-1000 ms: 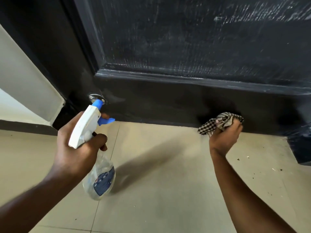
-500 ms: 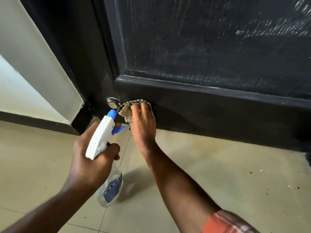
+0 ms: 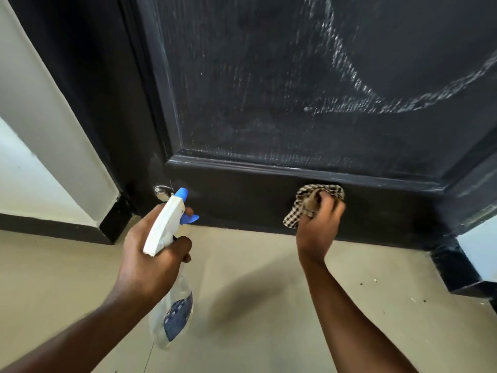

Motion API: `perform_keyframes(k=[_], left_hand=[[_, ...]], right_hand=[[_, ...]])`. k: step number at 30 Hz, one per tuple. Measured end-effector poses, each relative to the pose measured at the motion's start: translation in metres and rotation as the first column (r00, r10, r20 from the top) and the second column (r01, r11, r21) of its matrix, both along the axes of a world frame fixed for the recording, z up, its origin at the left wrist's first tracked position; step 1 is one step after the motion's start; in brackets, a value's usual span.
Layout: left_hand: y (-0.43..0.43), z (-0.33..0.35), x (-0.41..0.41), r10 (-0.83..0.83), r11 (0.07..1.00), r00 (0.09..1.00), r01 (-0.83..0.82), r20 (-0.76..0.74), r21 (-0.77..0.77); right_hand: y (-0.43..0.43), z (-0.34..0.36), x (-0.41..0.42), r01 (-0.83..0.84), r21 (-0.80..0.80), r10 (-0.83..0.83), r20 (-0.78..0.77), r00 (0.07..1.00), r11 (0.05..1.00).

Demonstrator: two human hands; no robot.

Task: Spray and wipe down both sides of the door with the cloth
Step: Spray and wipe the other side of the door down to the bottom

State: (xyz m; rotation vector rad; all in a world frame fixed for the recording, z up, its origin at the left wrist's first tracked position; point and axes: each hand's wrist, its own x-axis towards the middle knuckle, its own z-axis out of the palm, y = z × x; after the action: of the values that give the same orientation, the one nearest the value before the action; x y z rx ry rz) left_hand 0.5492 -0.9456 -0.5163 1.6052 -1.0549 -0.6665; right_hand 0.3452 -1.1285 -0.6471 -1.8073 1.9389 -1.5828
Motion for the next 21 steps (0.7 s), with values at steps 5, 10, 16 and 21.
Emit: perform_keyframes(k=[5, 10, 16, 21], left_hand=[[0.001, 0.008, -0.008, -0.006, 1.000, 0.999, 0.006, -0.044, 0.002], [0.004, 0.009, -0.008, 0.000, 1.000, 0.999, 0.001, -0.037, 0.024], [0.004, 0.007, -0.002, -0.001, 0.999, 0.999, 0.003, -0.035, 0.046], [-0.005, 0.018, 0.010, 0.063, 0.998, 0.995, -0.061, -0.075, 0.036]], right_hand=[[0.003, 0.013, -0.012, 0.160, 0.230, -0.193, 0.128, 0.973, 0.960], [0.000, 0.016, -0.006, 0.115, 0.463, -0.231, 0.203, 0.951, 0.879], [0.002, 0.029, 0.010, -0.002, 0.211, -0.031, 0.151, 0.988, 0.977], [-0.001, 0.050, 0.031, -0.243, -0.125, 0.173, -0.412, 0.895, 0.962]])
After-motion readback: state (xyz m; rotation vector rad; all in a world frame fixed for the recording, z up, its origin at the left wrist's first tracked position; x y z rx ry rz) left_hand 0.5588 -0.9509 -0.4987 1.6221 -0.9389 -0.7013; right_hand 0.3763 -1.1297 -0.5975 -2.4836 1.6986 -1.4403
